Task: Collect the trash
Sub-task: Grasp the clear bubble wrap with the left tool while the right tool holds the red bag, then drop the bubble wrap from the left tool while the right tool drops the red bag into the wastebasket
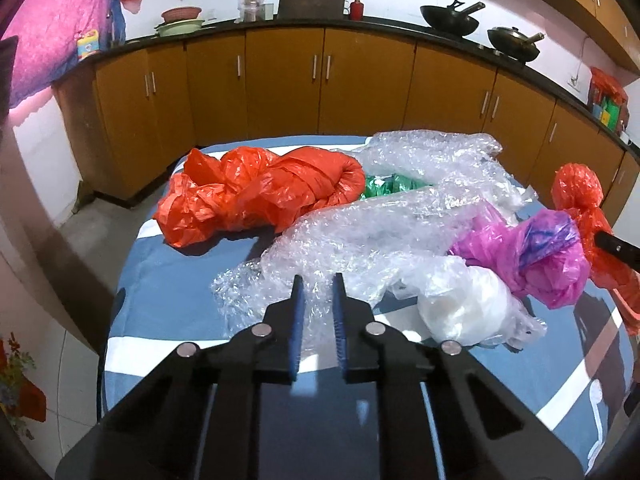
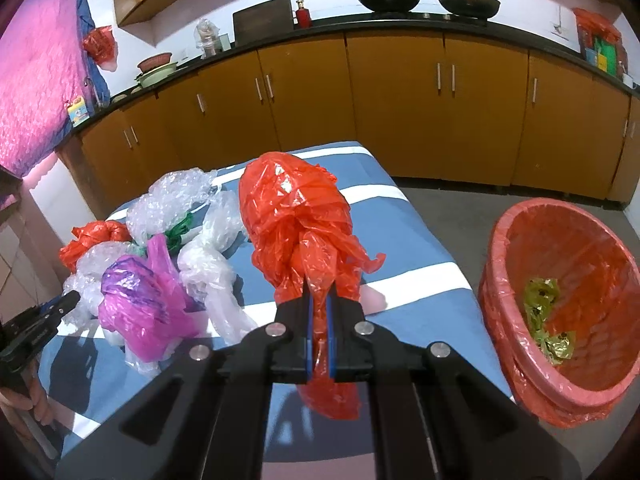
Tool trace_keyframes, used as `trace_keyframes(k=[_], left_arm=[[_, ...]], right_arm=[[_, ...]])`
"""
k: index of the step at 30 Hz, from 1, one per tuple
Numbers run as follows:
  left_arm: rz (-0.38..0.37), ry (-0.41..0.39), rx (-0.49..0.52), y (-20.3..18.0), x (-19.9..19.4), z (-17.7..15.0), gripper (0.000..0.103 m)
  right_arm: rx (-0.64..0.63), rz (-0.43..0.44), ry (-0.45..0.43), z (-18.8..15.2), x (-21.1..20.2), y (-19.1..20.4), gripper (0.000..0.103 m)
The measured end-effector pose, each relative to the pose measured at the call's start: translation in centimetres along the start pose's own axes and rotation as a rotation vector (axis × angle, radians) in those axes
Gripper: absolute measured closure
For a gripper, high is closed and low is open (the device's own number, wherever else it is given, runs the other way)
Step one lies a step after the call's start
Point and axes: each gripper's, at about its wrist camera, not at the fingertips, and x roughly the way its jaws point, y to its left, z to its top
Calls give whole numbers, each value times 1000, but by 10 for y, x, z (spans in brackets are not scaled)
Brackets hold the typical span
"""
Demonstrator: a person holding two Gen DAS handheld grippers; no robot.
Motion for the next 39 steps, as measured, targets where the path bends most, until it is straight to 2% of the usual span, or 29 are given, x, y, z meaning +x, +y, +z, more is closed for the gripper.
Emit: trace_keyframes(k=[14, 23, 39], left_arm=[[13, -86, -32, -5, -43, 10, 93], [6, -152, -32, -15, -65, 31, 93], [-102, -237, 17, -70, -88, 58, 93]], right_arm=[[10, 13, -59, 5, -32, -8, 96], [22, 16, -114, 15, -60, -16, 96], [74, -25, -194, 20, -103, -53, 96]])
